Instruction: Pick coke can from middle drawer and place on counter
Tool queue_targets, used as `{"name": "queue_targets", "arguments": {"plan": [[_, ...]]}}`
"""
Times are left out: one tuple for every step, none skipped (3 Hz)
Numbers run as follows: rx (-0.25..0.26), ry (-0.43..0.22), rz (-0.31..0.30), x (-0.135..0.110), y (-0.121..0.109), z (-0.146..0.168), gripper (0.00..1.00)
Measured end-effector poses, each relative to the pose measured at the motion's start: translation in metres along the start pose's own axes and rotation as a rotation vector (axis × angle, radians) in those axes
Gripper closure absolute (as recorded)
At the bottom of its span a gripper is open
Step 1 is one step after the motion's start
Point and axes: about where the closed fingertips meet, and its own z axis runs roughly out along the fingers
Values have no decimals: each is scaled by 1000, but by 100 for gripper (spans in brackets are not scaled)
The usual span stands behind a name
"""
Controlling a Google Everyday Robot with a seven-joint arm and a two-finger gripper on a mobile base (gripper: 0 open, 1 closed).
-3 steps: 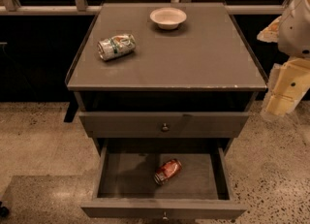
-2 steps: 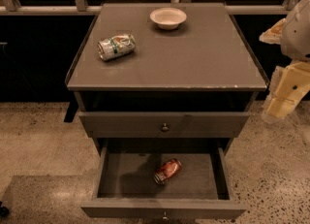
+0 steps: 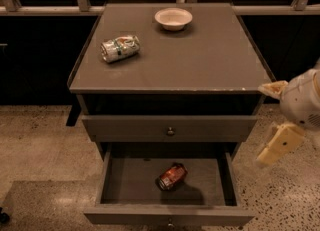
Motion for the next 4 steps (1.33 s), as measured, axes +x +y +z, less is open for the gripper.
{"name": "queue_targets", "arguments": {"plan": [[-4, -89, 92, 22, -2, 64, 0], [43, -102, 97, 20, -15, 66, 0], [24, -121, 122, 28, 1, 70, 0], [4, -179, 216, 51, 24, 105, 0]]}}
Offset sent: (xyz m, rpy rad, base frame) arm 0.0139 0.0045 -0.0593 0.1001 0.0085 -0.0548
